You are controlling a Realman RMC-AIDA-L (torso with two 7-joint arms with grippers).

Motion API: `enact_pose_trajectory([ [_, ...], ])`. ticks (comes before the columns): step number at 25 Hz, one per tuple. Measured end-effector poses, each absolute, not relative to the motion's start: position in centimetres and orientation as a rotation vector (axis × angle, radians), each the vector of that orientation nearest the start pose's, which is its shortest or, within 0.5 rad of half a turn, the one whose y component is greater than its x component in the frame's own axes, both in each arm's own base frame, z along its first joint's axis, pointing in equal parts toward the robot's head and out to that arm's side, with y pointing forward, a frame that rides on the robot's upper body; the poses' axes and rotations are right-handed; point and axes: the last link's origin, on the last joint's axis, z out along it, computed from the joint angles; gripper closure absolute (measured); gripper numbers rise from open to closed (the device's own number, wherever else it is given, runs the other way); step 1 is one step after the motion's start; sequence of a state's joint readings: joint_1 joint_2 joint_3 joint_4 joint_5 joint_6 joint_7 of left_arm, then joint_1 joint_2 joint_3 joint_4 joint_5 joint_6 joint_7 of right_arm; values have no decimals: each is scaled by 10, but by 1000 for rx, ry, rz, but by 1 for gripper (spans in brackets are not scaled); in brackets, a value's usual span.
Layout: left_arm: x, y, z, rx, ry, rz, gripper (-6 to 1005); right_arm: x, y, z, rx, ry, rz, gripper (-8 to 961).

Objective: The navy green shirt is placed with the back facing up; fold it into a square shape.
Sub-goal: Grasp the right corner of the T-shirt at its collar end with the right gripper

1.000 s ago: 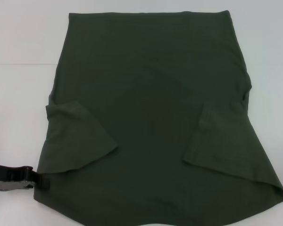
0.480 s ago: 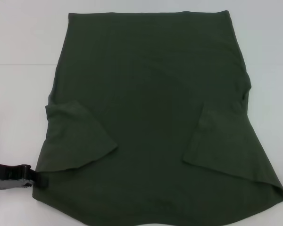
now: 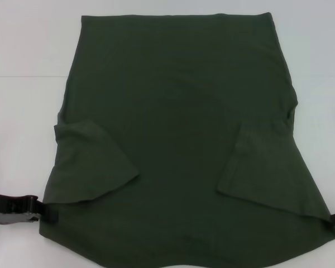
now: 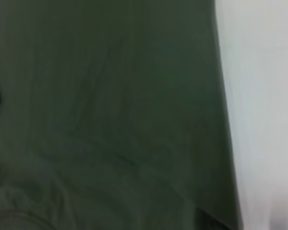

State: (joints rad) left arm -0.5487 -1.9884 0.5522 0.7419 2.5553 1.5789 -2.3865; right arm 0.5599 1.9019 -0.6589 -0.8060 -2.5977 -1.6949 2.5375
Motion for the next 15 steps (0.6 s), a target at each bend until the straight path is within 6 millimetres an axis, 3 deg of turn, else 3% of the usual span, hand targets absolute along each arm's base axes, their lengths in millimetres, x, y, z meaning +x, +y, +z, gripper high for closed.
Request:
enact_pose_trajectory([
  [15,-334,317,46,-2174,-1943,-153,960,331,323,67,-2148,1985,-122,152],
])
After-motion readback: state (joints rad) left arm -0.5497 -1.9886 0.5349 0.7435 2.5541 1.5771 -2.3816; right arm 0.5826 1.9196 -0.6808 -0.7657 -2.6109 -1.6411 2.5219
